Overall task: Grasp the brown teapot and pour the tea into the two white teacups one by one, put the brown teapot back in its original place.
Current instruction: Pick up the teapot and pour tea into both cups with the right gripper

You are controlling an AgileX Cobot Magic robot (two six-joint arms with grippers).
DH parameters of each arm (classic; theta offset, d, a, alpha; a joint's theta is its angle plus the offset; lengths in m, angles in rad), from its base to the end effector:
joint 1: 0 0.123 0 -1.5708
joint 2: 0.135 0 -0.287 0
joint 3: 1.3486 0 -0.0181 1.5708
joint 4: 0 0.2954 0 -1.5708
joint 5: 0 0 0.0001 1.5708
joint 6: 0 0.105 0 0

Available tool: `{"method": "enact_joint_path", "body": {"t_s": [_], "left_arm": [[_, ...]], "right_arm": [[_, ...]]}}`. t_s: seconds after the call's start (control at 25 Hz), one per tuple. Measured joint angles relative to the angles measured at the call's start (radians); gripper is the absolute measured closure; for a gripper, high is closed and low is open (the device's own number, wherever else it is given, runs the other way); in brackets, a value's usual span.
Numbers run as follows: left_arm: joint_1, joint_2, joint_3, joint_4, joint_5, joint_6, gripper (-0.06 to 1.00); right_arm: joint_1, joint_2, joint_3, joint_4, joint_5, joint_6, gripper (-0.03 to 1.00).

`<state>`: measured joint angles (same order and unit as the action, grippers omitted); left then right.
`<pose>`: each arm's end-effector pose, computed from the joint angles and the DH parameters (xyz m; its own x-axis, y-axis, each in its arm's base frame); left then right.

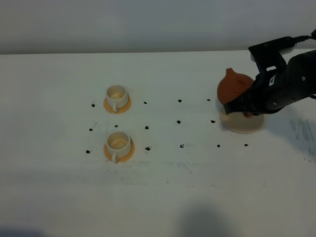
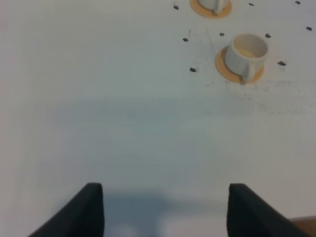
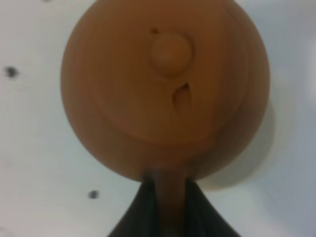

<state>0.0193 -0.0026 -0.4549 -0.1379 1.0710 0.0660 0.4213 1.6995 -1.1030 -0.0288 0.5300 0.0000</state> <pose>0.0493 -0.0117 0.2773 -0.4988 -0.0100 -0.8667 0.0852 0.9945 -0.0605 0.3608 0.1600 0.1813 -0.7764 -0.3751 -0.5065 -0.4216 0.9064 -0.0251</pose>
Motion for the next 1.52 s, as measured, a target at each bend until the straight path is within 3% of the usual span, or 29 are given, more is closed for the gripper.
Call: {"method": "enact_joint_path", "body": {"t_s": [0.4, 0.6, 0.96, 1.28, 1.52], "left_arm": [[0.0, 0.0, 0.0, 0.0, 0.0, -0.001, 0.43], [0.0, 0.0, 0.0, 0.0, 0.0, -0.001, 0.43], [0.0, 0.0, 0.0, 0.0, 0.0, -0.001, 0.43], [0.0, 0.0, 0.0, 0.0, 0.0, -0.001, 0.43], [0.0, 0.0, 0.0, 0.0, 0.0, -0.001, 0.43]], "right_arm": [[0.252, -0.11, 0.015, -0.052, 0.0, 0.0, 0.88], [0.336, -0.11, 0.017, -0.047, 0.0, -0.03, 0.88], [0.37, -0.024, -0.017, -0.079, -0.01, -0.041, 0.88], [0.369, 0.131, -0.202, -0.205, 0.02, -0.041, 0.88], [0.351, 0.23, -0.337, -0.241, 0.047, -0.041, 0.88]]}}
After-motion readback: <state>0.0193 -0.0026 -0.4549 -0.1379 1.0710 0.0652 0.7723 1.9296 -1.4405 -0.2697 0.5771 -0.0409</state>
